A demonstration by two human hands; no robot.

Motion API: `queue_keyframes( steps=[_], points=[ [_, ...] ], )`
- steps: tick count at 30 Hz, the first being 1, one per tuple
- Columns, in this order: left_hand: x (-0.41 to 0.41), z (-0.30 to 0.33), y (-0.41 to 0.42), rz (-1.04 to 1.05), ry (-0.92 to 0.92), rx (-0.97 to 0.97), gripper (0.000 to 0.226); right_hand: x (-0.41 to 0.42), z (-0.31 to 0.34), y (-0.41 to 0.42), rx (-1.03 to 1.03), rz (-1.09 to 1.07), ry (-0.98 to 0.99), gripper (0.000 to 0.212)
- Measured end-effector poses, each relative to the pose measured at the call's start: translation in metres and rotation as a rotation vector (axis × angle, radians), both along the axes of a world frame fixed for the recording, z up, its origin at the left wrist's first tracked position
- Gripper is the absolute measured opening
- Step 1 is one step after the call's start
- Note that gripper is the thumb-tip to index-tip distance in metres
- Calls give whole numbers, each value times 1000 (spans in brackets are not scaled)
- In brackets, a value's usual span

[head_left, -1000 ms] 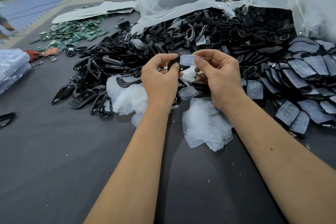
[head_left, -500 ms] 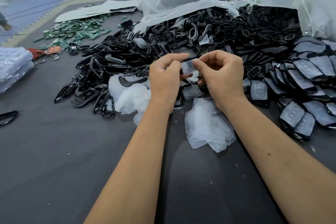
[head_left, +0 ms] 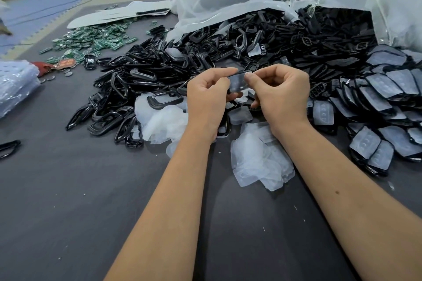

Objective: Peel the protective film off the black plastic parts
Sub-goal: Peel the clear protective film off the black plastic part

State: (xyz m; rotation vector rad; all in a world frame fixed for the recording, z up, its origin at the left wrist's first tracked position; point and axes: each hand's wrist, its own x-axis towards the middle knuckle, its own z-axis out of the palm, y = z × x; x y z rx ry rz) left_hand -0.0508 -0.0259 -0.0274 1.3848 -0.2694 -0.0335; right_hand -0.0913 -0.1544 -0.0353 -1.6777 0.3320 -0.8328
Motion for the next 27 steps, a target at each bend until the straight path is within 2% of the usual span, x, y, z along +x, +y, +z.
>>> queue_keyframes(
  steps=[6,13,27],
  points=[
    [2,-4,1,19,-82,90,18,0,0,1,1,14,-1,14],
    [2,-4,0,25,-57,54,14,1,-1,0,-13,6,2,15],
    [5,-7,1,8,-56,54,17,7,-5,-5,3,-6,43,20]
  ],
)
